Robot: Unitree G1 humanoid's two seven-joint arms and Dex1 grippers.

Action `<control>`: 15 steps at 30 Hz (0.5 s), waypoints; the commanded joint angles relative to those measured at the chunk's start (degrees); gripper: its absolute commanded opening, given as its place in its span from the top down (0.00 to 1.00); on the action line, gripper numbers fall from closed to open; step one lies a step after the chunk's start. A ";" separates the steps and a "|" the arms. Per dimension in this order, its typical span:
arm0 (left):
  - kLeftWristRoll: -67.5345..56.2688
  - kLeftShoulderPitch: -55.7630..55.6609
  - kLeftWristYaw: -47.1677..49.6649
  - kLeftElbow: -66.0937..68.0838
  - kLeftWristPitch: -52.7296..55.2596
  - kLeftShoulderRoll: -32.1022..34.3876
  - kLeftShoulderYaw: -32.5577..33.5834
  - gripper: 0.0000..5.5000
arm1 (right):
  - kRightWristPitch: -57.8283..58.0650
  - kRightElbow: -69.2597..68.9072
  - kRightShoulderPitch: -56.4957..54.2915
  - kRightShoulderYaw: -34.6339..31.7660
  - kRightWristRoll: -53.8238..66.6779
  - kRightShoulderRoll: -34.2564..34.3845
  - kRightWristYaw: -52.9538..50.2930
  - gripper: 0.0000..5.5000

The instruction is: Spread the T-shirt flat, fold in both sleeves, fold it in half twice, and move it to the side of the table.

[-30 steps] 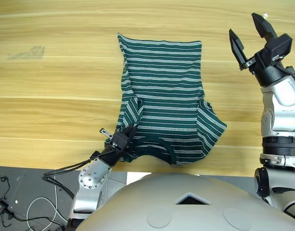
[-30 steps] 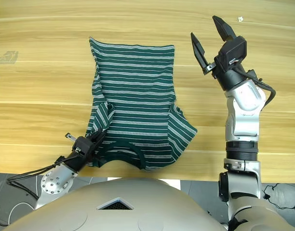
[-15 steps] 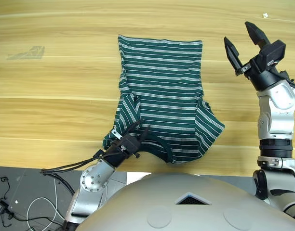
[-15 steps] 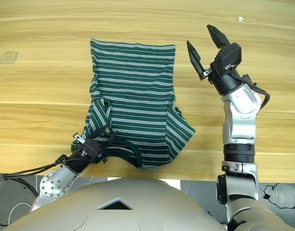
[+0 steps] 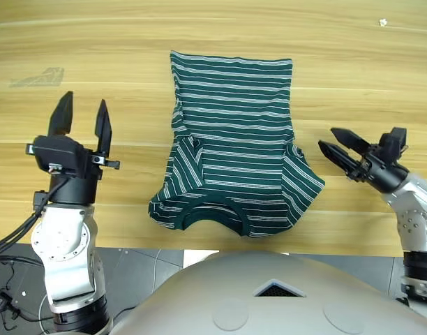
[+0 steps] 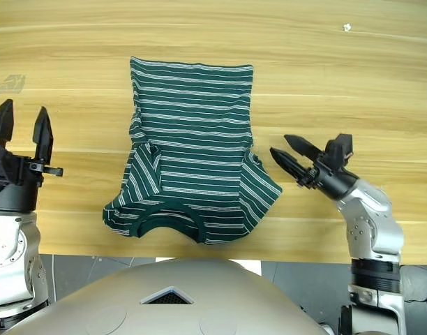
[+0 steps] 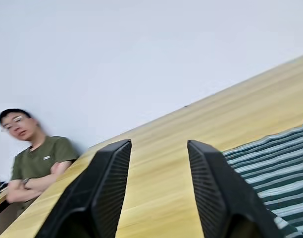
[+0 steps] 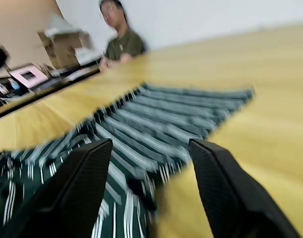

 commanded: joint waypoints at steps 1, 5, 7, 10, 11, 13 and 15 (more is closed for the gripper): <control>1.63 -1.17 2.03 2.51 -0.05 -1.11 2.54 0.62 | 1.43 0.50 3.77 -0.11 -2.82 -3.58 2.77 0.48; 4.99 -0.07 1.55 2.97 -2.12 -1.75 0.18 0.62 | 0.96 0.46 5.42 1.53 -6.02 -4.32 3.90 0.48; 5.51 1.17 0.08 2.52 -3.91 -1.75 -1.22 0.62 | 0.94 0.32 6.50 2.42 -7.90 -4.86 4.27 0.48; 6.66 2.40 -0.69 2.66 -5.43 -2.00 -2.62 0.62 | -0.67 1.82 7.04 3.46 -11.85 -5.68 4.23 0.48; 6.87 2.46 -0.69 2.82 -5.60 -2.08 -2.70 0.61 | -1.13 1.74 7.41 3.80 -12.72 -5.99 4.67 0.51; 7.10 2.45 -0.70 3.05 -5.75 -2.17 -2.74 0.61 | -2.07 2.14 7.79 4.22 -14.22 -6.33 5.04 0.58; 7.17 2.38 -0.62 3.41 -5.81 -2.29 -2.72 0.61 | -2.76 3.12 7.69 4.29 -15.18 -6.29 4.98 0.63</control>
